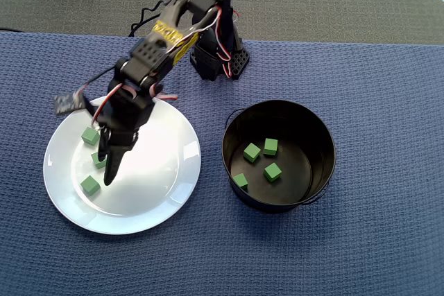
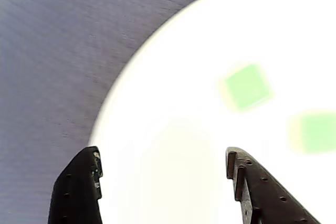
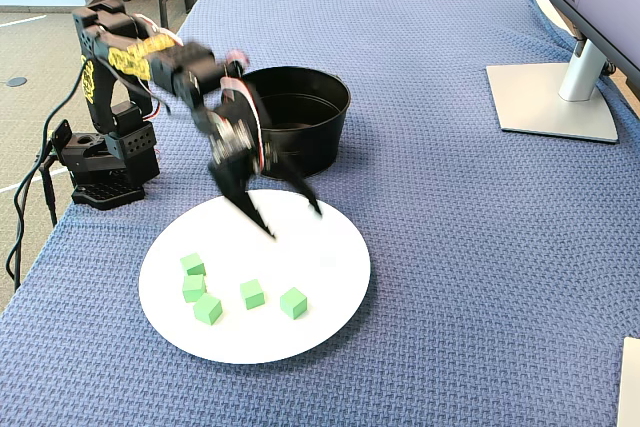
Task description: Pick up the green cubes from the white plate and place them in the black recipient
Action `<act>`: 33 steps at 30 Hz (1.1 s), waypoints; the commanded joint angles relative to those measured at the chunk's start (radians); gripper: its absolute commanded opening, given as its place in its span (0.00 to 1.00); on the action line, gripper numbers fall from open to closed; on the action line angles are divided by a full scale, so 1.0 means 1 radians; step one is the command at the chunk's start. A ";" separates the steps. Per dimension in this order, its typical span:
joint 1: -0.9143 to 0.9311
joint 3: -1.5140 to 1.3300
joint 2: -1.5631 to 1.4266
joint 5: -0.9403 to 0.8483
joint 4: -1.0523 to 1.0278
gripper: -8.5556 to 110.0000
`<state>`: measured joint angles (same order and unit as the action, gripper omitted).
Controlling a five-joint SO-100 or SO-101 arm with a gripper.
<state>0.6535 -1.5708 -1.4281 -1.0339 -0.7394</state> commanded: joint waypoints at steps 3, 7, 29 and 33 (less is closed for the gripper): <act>0.052 0.000 0.095 -0.419 0.037 0.29; 0.063 0.058 0.160 -0.545 0.034 0.30; 0.123 0.362 0.353 -0.601 -0.060 0.29; 0.117 0.367 0.373 -0.609 -0.031 0.29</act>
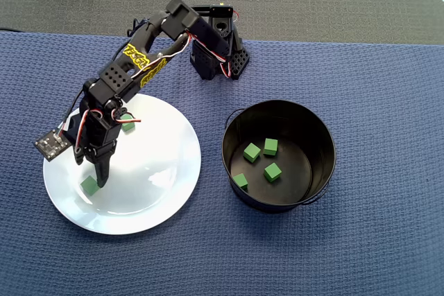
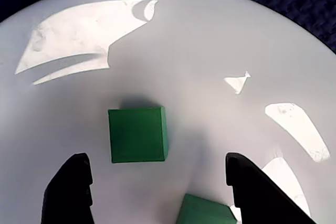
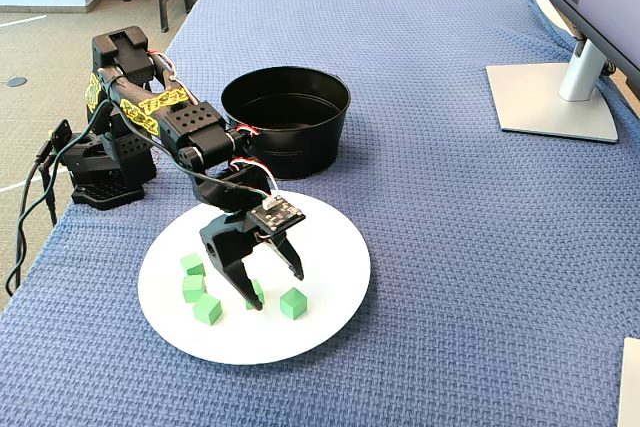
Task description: Pick up the green cubes from the white plate and place them in the black recipient
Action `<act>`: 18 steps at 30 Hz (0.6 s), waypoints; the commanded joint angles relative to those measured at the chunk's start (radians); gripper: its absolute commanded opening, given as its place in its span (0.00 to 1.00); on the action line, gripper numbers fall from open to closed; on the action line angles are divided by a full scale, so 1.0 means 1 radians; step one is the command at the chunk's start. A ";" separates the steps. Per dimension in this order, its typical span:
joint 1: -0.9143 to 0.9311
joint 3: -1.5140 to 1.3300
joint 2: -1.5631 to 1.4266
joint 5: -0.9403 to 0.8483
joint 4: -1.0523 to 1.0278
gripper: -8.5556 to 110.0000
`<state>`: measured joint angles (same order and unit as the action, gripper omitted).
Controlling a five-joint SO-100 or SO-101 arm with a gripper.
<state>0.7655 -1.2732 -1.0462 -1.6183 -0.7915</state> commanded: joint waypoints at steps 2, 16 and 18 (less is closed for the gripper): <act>0.000 0.078 0.002 -0.026 0.021 0.29; -0.011 0.089 0.077 -0.028 0.091 0.27; -0.017 0.087 0.081 -0.025 0.092 0.25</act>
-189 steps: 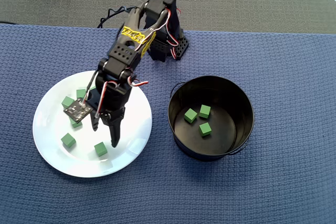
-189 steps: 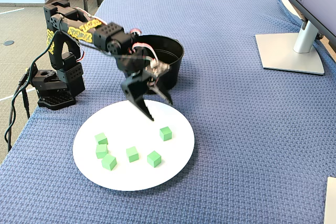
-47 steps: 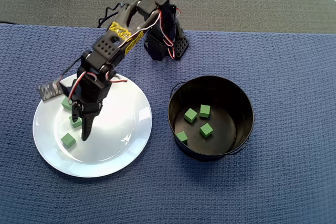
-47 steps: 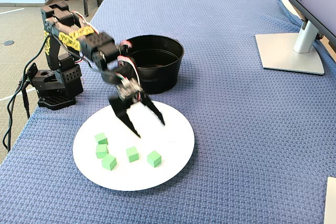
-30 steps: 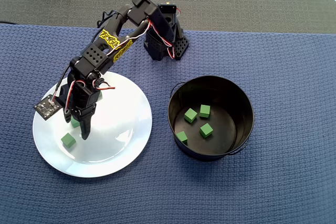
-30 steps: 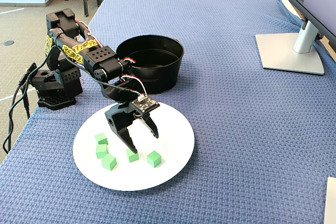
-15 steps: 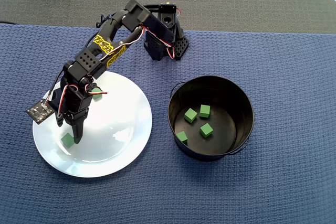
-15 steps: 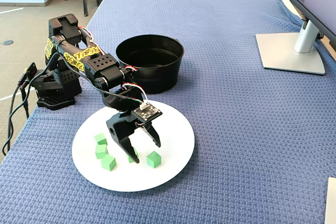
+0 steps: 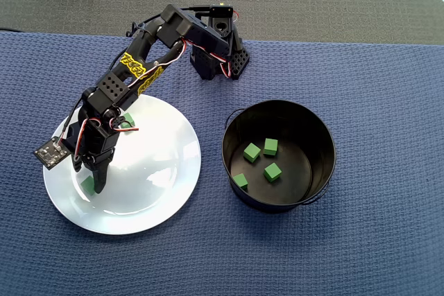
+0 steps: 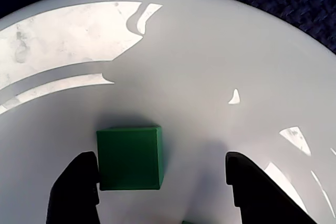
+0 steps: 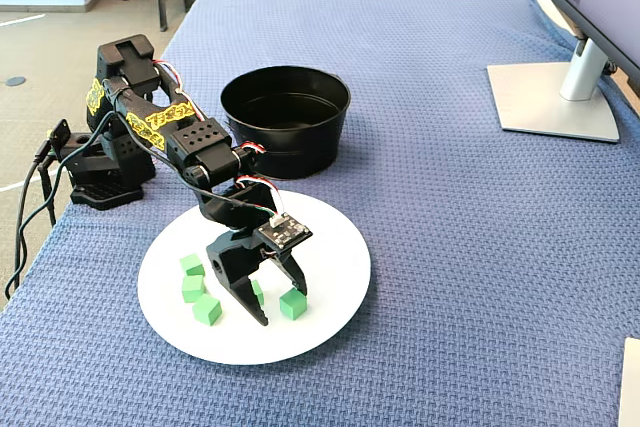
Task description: Pick up the green cubes from the white plate and place them in the black recipient
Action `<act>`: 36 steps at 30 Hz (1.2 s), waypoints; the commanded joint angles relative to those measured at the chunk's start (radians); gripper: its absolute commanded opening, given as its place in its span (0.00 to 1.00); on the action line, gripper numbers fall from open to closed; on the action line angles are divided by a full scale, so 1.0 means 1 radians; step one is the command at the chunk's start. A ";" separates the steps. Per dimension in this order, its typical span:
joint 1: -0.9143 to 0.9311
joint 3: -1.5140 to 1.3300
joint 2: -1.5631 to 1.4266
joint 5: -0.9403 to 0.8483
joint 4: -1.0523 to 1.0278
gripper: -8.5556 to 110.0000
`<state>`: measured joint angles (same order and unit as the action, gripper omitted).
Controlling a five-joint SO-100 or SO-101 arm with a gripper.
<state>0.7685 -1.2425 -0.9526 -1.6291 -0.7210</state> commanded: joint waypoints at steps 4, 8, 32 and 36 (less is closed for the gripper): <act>-0.028 0.043 -0.012 0.000 0.044 0.16; -0.032 0.018 -0.014 0.023 0.101 0.07; -0.098 -0.034 -0.506 0.321 -0.357 0.07; -0.152 -0.141 -0.686 0.397 -0.400 0.07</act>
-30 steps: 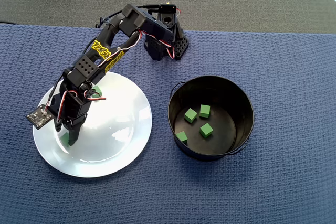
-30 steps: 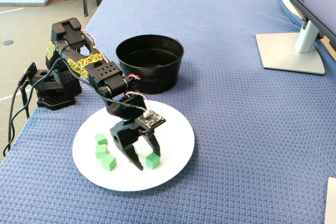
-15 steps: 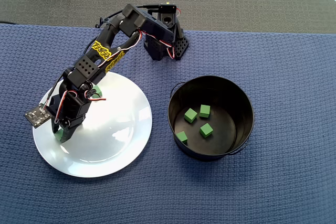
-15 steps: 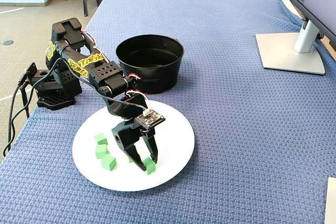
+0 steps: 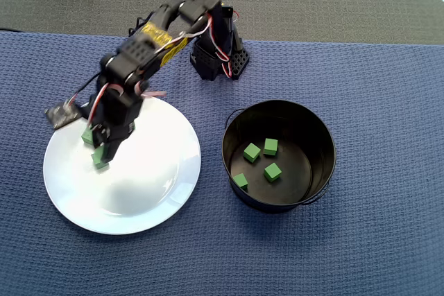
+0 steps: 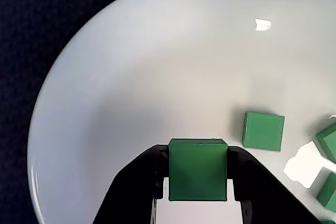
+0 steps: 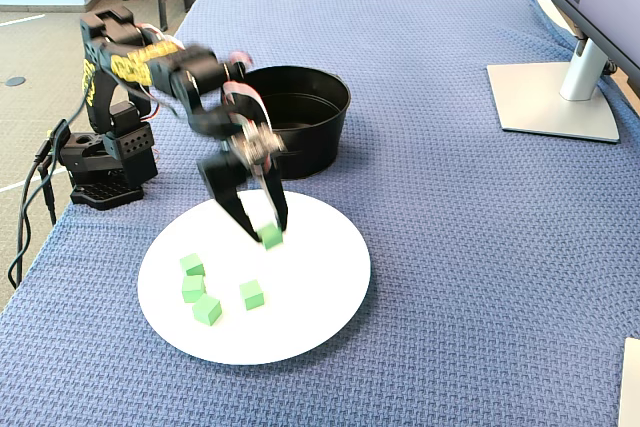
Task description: Pick up the green cubes from the white plate and place them in the black recipient
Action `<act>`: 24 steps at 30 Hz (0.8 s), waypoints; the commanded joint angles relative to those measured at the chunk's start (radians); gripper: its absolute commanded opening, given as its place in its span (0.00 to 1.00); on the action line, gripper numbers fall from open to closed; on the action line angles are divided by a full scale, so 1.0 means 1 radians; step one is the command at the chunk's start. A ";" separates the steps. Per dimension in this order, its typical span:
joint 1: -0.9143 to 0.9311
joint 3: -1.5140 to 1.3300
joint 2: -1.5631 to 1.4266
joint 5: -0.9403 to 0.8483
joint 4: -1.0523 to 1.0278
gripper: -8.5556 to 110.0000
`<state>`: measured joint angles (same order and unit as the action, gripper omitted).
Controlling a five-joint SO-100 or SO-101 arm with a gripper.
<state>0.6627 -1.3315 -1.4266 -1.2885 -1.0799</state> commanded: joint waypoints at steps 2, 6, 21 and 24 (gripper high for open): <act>-0.089 -0.127 -0.310 0.077 -0.077 0.07; -0.202 -0.325 -0.526 0.081 -0.097 0.07; -0.729 -0.327 -0.738 0.607 -0.218 0.07; -0.810 -0.365 -0.690 0.689 -0.176 0.07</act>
<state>-0.0736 -1.7227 -2.1338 -0.6964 -1.2931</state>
